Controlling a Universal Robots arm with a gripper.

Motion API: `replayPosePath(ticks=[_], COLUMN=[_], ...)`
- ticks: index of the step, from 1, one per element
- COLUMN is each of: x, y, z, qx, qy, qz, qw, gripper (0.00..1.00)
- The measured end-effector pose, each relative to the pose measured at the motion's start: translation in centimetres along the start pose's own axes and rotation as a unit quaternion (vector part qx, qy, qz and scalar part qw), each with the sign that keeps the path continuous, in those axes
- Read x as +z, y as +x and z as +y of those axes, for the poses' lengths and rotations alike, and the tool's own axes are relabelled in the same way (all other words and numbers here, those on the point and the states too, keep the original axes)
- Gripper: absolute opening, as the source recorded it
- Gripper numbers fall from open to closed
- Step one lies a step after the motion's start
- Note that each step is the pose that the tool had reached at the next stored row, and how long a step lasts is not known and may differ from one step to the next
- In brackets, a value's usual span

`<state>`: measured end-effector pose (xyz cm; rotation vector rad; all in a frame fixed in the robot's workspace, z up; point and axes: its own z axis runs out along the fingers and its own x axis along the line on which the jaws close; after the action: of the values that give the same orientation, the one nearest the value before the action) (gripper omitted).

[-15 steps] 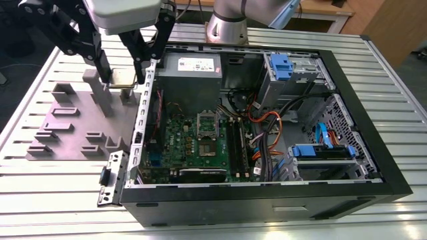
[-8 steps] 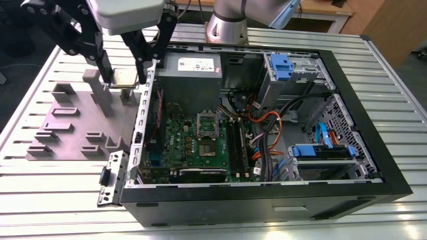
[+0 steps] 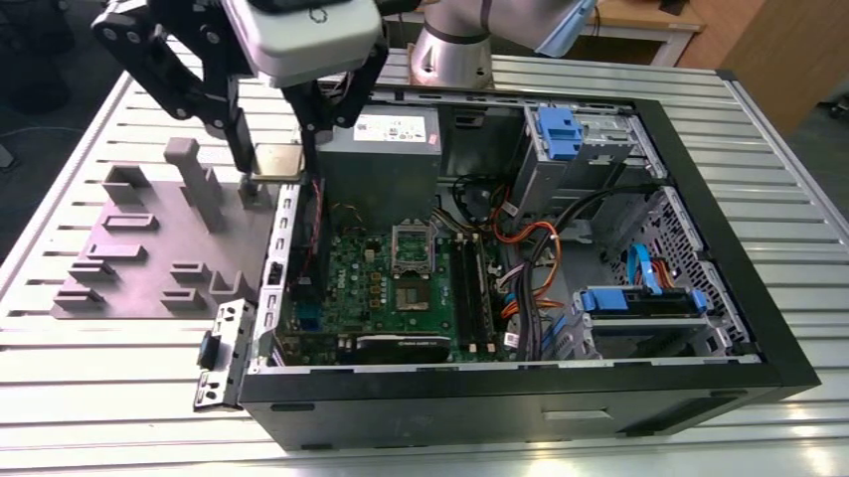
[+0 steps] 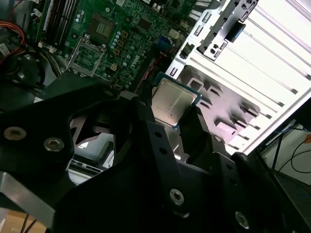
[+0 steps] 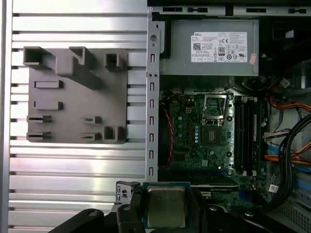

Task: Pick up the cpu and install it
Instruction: 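Pick up the cpu and move it towards the insertion slot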

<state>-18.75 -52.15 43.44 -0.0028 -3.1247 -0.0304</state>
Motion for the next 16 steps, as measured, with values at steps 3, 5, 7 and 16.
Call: replayPosePath(ticks=[3, 5, 7, 16], x=[0.42, 0.62, 0.79, 1.68], y=[-0.03, -0.17, -0.45, -2.45], z=[0.0, -0.02, -0.02, -0.03], qx=[0.0, 0.0, 0.0, 0.0], qy=[0.0, 0.0001, 0.0, 0.0], qz=[0.0, 0.0, 0.0, 0.0], qw=[1.0, 1.0, 1.0, 1.0], gripper=[0.47, 0.47, 0.47, 0.47])
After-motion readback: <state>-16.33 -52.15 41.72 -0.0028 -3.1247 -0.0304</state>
